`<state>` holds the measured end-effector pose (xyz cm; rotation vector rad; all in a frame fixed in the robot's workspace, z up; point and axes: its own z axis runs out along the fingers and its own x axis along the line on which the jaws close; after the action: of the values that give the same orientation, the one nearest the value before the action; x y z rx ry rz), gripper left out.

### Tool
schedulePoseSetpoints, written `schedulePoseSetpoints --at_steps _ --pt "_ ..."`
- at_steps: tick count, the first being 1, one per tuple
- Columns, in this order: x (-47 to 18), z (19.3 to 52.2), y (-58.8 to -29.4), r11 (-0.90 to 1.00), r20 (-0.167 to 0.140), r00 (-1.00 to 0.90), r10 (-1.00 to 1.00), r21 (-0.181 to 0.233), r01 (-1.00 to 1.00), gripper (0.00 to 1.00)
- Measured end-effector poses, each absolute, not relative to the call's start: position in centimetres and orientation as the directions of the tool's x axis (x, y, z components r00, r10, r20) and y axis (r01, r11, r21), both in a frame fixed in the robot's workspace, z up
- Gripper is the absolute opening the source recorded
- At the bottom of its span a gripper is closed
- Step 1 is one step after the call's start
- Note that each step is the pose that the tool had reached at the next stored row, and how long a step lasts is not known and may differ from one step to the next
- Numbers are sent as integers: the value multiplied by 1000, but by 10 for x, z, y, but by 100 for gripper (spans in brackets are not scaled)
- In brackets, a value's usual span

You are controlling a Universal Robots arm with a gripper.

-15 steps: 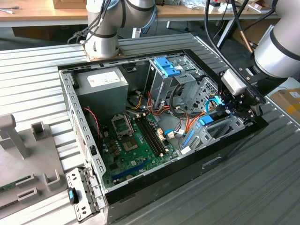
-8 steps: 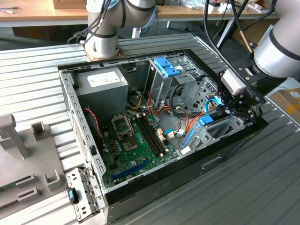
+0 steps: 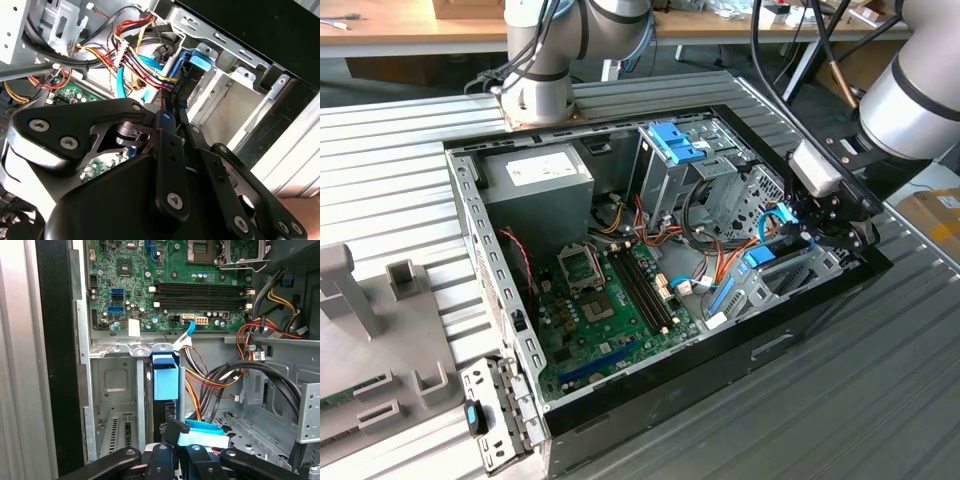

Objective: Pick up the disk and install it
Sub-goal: 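Insert the first disk wire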

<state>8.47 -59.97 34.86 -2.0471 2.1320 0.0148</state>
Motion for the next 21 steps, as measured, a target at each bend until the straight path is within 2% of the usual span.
schedulePoseSetpoints --at_steps 21 --pt "84 346 -597 75 -125 -60 -990 -122 -990 16"
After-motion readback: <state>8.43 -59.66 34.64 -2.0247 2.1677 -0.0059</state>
